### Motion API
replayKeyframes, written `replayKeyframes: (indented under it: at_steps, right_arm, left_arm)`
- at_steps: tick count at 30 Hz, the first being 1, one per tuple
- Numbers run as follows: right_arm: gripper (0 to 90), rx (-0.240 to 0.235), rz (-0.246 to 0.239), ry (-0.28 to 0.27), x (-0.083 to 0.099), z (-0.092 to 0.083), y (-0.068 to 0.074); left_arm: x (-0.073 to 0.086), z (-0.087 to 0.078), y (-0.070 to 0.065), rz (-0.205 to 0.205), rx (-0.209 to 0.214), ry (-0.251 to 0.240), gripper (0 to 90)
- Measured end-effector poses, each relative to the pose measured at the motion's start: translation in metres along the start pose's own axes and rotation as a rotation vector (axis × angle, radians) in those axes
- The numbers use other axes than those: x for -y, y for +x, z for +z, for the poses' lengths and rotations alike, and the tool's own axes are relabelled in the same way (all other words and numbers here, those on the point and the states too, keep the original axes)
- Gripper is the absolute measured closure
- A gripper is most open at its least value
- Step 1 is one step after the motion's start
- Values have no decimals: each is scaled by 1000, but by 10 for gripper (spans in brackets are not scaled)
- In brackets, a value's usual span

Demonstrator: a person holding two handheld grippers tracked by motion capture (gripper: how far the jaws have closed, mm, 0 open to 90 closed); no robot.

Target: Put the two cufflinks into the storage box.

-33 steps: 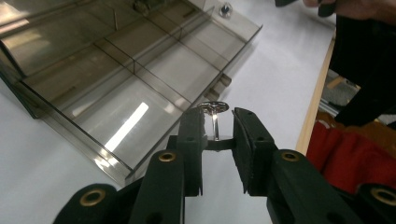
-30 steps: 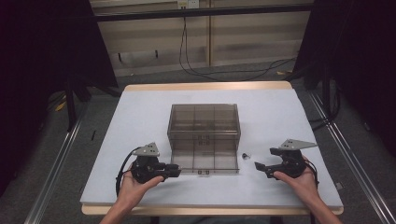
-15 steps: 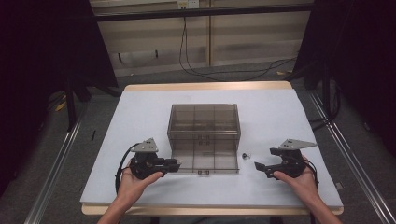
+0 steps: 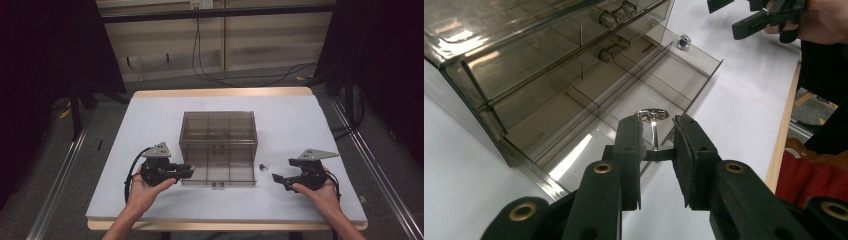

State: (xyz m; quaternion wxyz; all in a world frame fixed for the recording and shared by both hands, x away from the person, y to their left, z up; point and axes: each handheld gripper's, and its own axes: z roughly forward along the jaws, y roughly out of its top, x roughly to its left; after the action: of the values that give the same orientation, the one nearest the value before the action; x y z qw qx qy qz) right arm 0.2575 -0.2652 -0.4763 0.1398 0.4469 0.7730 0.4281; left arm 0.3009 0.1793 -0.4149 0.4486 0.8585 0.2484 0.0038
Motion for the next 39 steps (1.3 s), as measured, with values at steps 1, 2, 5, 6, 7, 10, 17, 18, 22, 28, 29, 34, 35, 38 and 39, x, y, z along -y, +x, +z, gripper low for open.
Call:
replayKeyframes:
  at_steps: [1, 2, 5, 6, 7, 10, 17, 18, 22, 28, 29, 34, 35, 38, 39]
  right_arm:
    - [90, 0, -2, 0, 0, 0, 0]
    - [90, -1, -3, -2, 0, 0, 0]
    - [90, -1, -2, 0, 0, 1, 0]
    - [90, -2, -4, -1, 0, 1, 0]
    - [90, -2, -4, -1, 0, 1, 0]
    - [90, -1, -4, -2, 0, 1, 0]
    - [90, -4, -2, 4, 0, 1, 0]
    - [90, -4, -2, 4, 0, 1, 0]
    - [90, -7, -1, 7, 0, 1, 0]
    - [92, -7, -1, 10, 0, 1, 0]
    - [92, -7, -1, 8, 0, 1, 0]
    - [92, -8, -1, 8, 0, 1, 0]
    - [93, -9, -2, 10, 0, 1, 0]
    - [92, -10, -2, 10, 0, 1, 0]
    - [92, -10, -3, 10, 0, 1, 0]
  left_arm:
    - [-1, 1, 0, 0, 2, -3, 736]
    - [-3, 3, 0, 6, 0, 9, 736]
    - [-6, 8, 1, 9, 3, 23, 735]
    - [-7, 9, 2, 8, 3, 28, 735]
    - [-8, 10, 2, 13, -3, 37, 736]
    - [-12, 13, 4, 14, 10, 43, 735]
    - [-18, 19, 5, 29, 31, 71, 735]
    - [-19, 20, 5, 38, 27, 84, 735]
    - [-20, 25, 5, 41, 28, 95, 735]
    - [-27, 33, 3, 61, 25, 133, 735]
    - [-27, 33, 3, 61, 25, 133, 735]
    - [-35, 38, 0, 86, 35, 170, 736]
    - [-36, 39, 0, 86, 36, 171, 735]
    - [-38, 44, -2, 89, 38, 186, 735]
    - [-39, 45, -2, 93, 37, 192, 735]
